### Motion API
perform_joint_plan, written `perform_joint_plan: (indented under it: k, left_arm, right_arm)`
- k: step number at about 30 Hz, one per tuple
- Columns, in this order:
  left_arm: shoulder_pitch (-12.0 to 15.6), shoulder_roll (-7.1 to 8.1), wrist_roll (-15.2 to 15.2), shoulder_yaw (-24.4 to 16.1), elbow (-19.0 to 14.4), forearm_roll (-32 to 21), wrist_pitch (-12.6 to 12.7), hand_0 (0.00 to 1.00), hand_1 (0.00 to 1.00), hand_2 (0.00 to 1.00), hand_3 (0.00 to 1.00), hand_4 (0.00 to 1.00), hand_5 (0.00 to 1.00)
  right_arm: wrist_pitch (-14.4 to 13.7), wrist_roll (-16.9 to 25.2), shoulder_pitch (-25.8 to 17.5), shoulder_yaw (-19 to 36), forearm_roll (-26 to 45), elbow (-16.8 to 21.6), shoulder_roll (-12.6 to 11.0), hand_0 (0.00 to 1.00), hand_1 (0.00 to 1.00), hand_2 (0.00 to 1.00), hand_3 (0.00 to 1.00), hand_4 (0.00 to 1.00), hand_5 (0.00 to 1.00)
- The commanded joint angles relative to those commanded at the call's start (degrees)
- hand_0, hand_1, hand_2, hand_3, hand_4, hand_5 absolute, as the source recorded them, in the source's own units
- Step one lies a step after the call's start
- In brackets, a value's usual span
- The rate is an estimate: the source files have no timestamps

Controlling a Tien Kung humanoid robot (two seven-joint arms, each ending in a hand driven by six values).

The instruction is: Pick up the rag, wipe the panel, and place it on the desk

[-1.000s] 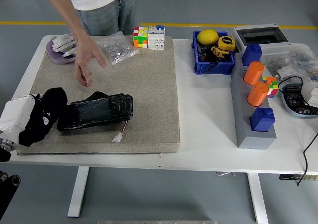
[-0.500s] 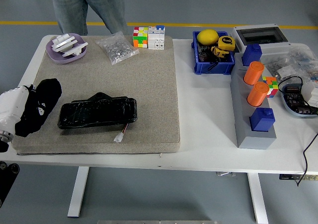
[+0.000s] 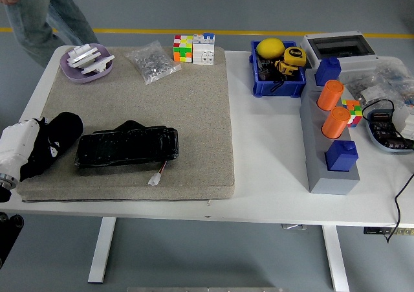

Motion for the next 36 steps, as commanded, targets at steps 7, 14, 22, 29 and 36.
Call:
perform_joint_plan:
  k: [7,14,22,29,36]
  left_arm:
    - [0.5,0.22,1.0,-0.4,-1.1,1.2,-1.2,0.682,0.814,0.810,0.793,0.941,0.259]
    - [2.8,0.70,1.3,-1.1,-6.4,0.3,-2.5,0.702,0.823,0.818,0.803,0.998,0.335]
    - [6.1,0.57,-4.3,-5.1,-12.9,-12.2,-4.0,0.700,0.820,0.810,0.803,0.998,0.416]
    - [5.4,-0.96,-10.2,-8.7,-12.6,-28.7,-7.2,0.648,0.761,0.750,0.602,0.736,0.453]
    - [3.7,-4.73,-12.8,-11.7,-11.9,-37.0,-10.2,0.645,0.754,0.746,0.602,0.720,0.465]
  right_arm:
    - [0.1,0.1,0.2,1.2,-0.9,0.0,0.1,0.760,0.625,0.677,0.608,0.998,0.508]
    - [0.0,0.1,0.2,1.0,-0.6,0.0,0.2,0.760,0.623,0.677,0.608,0.998,0.507]
    - [0.1,0.1,0.1,1.7,-1.1,0.0,0.3,0.760,0.624,0.677,0.608,0.998,0.506]
    - [-0.1,0.1,-0.2,1.8,-1.2,0.0,0.5,0.759,0.624,0.677,0.607,0.998,0.502]
    - [-0.5,-0.2,-0.9,-0.3,0.2,0.0,0.6,0.760,0.624,0.677,0.607,0.998,0.500]
